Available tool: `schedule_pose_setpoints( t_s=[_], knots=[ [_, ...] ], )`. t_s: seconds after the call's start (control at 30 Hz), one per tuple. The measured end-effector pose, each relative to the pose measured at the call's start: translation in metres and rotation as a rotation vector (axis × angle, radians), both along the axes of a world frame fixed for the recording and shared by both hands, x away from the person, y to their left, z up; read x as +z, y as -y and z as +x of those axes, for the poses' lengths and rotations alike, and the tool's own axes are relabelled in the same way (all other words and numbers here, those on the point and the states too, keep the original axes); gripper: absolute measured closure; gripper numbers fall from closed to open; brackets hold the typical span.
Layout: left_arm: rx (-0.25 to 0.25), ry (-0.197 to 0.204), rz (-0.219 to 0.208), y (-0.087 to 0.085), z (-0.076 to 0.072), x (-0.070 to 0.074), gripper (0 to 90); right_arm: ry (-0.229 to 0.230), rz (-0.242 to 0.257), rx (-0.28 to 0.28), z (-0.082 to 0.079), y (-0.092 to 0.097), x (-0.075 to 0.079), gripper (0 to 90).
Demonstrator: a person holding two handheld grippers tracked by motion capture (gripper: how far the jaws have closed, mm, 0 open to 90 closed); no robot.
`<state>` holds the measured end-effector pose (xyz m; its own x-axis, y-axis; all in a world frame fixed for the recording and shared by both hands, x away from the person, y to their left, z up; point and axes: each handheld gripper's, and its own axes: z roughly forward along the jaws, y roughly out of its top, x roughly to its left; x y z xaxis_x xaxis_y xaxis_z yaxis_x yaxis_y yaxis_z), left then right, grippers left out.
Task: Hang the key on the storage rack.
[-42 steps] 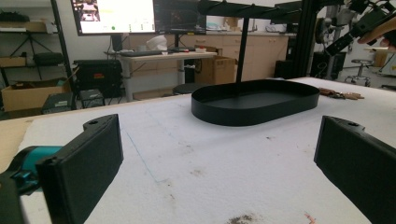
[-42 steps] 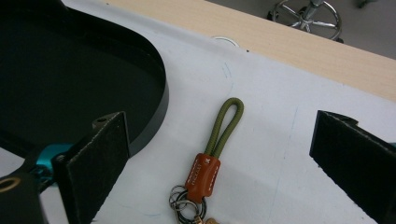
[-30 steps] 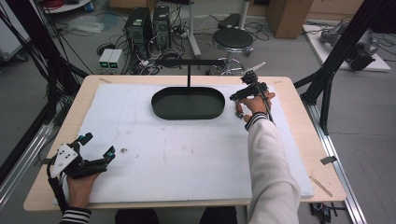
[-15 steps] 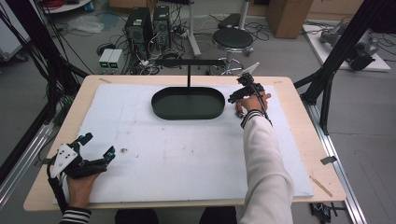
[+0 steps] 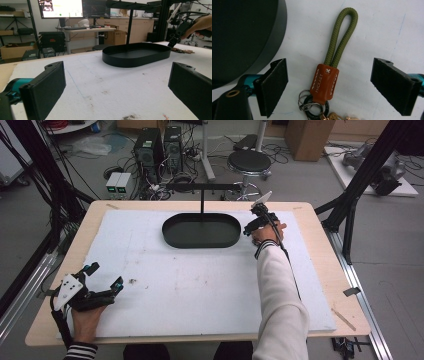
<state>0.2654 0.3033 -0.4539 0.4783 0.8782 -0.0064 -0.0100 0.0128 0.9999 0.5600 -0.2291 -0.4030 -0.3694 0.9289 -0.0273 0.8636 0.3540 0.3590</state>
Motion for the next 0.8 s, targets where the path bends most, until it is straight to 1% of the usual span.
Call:
schedule_pose_setpoints(
  t_s=[0.13,0.23,0.3,0.33,0.4,0.5,0.53,0.6,0.63,0.73,0.8],
  knots=[
    [0.000,0.001,0.001,-0.0001,0.0001,0.0000,1.7,-0.018,-0.011,0.003,0.0006,-0.0003,-0.0036,17.5],
    [0.000,0.002,-0.001,0.0000,-0.0001,0.0000,1.7,-0.036,-0.008,-0.005,0.0008,0.0003,-0.0041,22.8],
    [0.000,0.003,-0.001,0.0000,-0.0001,-0.0001,1.7,-0.042,-0.018,-0.002,0.0008,0.0007,-0.0049,26.7],
    [0.001,0.001,-0.001,-0.0001,-0.0002,-0.0001,1.7,-0.047,-0.020,0.000,0.0007,0.0004,-0.0054,27.2],
    [0.001,0.001,-0.001,-0.0001,-0.0001,-0.0001,1.7,-0.056,-0.011,0.003,0.0006,0.0004,-0.0059,30.7],
    [0.000,0.001,-0.001,-0.0001,-0.0001,-0.0001,1.7,-0.061,-0.001,0.007,0.0008,0.0000,-0.0065,37.0],
    [0.000,0.000,-0.001,-0.0002,-0.0001,0.0000,1.7,-0.061,-0.001,0.007,0.0008,0.0000,-0.0065,37.0],
    [0.000,0.001,-0.004,-0.0001,-0.0001,-0.0001,1.7,-0.063,0.000,0.002,0.0008,0.0000,-0.0064,39.7],
    [0.000,0.001,-0.004,-0.0001,-0.0001,-0.0001,1.7,-0.072,0.001,-0.001,0.0006,-0.0002,-0.0067,41.4],
    [0.000,0.002,-0.005,-0.0002,-0.0001,-0.0001,1.7,-0.069,-0.008,-0.004,0.0003,-0.0002,-0.0068,43.9],
    [0.000,0.001,-0.005,-0.0002,-0.0001,-0.0001,1.7,-0.074,-0.004,-0.008,0.0000,-0.0009,-0.0065,46.7]
  ],
)
